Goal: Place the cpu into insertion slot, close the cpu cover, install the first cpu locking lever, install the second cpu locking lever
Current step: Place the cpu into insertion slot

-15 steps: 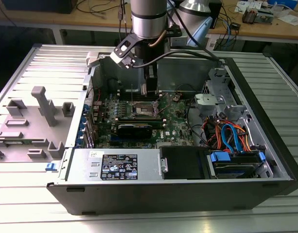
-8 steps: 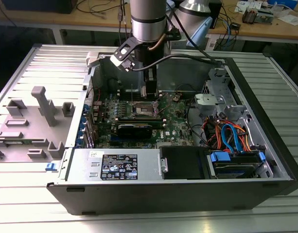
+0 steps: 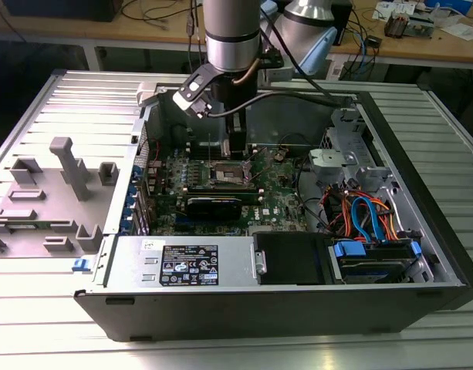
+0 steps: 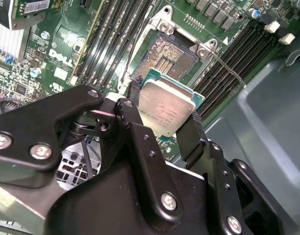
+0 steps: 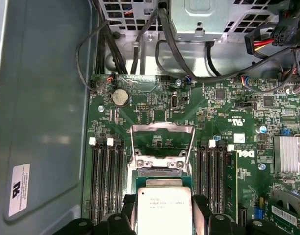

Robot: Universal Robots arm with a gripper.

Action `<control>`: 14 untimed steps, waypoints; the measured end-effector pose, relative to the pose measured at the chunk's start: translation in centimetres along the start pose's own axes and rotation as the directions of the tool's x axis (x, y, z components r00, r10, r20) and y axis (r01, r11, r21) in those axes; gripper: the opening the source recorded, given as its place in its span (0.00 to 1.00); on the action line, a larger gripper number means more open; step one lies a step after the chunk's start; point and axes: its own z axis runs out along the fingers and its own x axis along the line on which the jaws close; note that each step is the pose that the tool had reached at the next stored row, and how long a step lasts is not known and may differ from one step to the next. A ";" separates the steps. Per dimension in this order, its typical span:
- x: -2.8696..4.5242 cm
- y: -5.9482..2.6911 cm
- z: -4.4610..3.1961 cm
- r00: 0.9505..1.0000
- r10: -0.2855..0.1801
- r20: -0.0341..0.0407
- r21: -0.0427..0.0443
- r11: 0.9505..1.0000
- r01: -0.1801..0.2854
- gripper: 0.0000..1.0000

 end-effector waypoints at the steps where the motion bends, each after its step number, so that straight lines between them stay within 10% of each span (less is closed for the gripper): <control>1: 0.00 -0.03 0.14 1.000 0.000 0.000 0.000 1.000 0.000 0.54; 14: 0.01 -0.19 1.70 1.000 0.000 0.001 0.000 1.000 0.000 0.54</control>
